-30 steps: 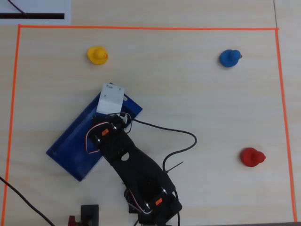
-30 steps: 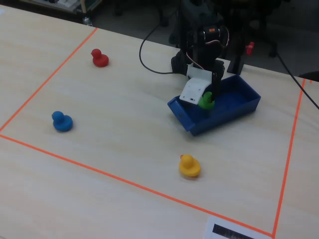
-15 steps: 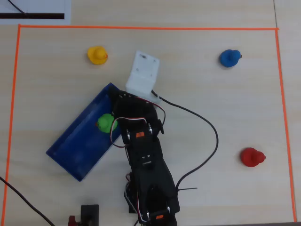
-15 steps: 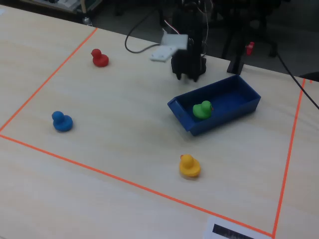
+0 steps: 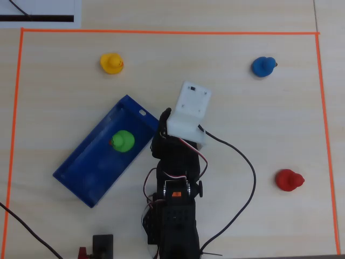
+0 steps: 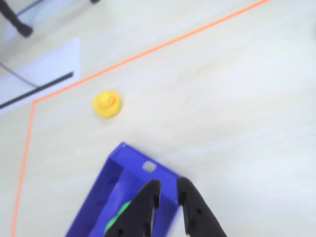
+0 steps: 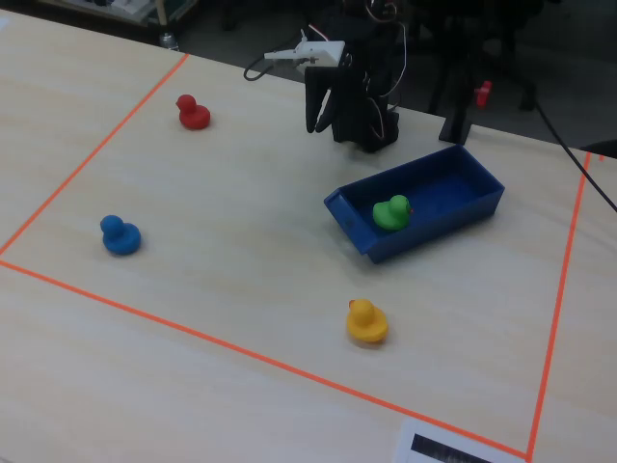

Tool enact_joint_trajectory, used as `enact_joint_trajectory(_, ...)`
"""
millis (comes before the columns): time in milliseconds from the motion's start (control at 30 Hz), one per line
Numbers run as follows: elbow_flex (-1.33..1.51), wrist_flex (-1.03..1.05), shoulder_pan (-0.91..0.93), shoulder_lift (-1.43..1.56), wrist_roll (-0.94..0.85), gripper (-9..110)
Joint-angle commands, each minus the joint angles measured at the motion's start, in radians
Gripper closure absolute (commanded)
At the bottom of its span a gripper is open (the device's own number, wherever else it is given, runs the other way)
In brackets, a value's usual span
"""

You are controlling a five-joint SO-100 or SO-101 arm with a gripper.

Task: Grasp green duck and put it into box.

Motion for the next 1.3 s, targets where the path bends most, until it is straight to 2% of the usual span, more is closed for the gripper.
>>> enact_joint_trajectory(0,0.173,-0.057,0.014,0.193,-0.041,101)
enact_joint_trajectory(167,0.351,-0.064,0.011,0.322,-0.067,101)
enact_joint_trajectory(467,0.658,-0.150,0.014,0.322,-0.067,101)
enact_joint_trajectory(700,0.669,0.031,-0.037,0.325,-0.034,101)
enact_joint_trajectory(867,0.670,0.301,-0.046,0.325,-0.143,101)
enact_joint_trajectory(1033,0.670,0.302,-0.028,0.327,-0.137,101)
enact_joint_trajectory(1133,0.670,0.304,-0.041,0.325,-0.107,93)
enact_joint_trajectory(1267,0.670,0.304,-0.043,0.325,-0.107,93)
